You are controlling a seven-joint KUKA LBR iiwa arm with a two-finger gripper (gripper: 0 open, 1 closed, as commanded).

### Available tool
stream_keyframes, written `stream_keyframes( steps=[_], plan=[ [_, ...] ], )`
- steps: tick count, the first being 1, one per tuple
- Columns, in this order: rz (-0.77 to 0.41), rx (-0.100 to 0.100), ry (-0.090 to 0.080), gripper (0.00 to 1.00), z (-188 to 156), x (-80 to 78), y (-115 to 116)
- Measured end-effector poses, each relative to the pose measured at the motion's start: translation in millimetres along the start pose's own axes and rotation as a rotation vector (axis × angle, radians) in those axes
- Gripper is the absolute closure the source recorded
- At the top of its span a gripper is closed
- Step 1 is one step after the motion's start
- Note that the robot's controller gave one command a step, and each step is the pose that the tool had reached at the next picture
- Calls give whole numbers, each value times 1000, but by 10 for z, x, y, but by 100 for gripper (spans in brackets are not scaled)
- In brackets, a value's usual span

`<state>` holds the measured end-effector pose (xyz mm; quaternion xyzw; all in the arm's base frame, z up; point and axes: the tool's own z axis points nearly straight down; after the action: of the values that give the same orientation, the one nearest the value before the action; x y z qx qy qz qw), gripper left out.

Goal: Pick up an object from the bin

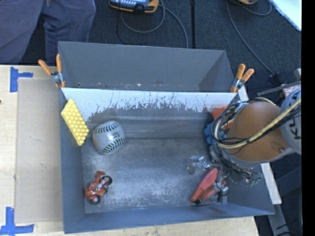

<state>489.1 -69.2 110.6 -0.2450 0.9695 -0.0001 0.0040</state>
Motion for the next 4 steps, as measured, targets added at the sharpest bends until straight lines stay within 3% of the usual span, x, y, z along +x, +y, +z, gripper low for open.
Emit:
stream_keyframes(
  steps=[1,2,3,4],
  plan=[
    [-479,4,-6,100,390,109,71],
    [-480,4,-6,100,390,109,72],
    [-520,0,-6,100,-695,193,-12],
    [-519,0,-6,100,-695,194,-13]
  ],
)
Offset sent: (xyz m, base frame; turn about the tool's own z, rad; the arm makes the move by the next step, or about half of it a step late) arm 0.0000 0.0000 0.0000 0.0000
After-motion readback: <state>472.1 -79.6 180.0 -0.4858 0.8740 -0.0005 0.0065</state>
